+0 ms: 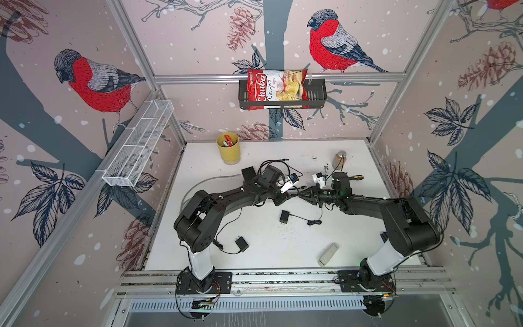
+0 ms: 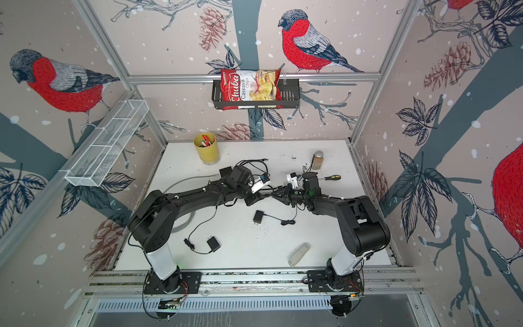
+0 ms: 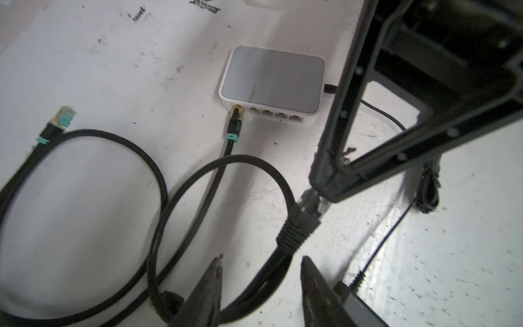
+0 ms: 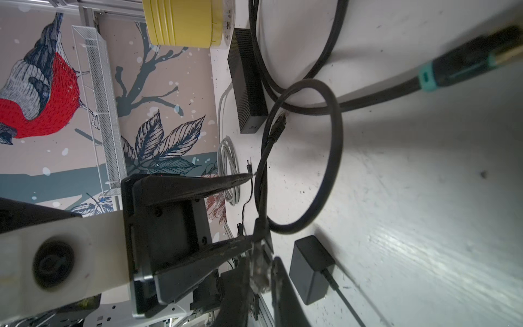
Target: Insert the plug into the switch port
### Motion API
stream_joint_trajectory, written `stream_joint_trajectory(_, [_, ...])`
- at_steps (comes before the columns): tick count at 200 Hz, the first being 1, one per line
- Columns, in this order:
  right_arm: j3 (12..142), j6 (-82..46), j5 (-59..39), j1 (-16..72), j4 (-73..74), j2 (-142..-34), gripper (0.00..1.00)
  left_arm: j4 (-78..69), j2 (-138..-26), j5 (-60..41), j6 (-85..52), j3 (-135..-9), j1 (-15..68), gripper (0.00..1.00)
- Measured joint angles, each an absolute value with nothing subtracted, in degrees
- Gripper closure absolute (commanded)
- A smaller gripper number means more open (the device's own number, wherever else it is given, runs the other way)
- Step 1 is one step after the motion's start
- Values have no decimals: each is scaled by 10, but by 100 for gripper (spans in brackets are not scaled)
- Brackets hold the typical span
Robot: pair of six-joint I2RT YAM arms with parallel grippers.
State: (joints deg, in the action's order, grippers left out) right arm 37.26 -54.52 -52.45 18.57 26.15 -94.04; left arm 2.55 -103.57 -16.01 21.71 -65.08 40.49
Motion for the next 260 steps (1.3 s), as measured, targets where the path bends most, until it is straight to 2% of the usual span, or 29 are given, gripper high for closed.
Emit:
stream_joint_trajectory(152, [376, -559, -522, 184, 269, -953, 84, -14, -1056, -204, 280, -650, 413, 62])
stream_joint_trajectory(177, [376, -559, -522, 184, 269, -953, 84, -20, -1058, -209, 286, -648, 413, 72])
stream_joint_trajectory(260, [378, -560, -519, 183, 269, -954, 83, -31, -1059, -222, 294, -645, 413, 95])
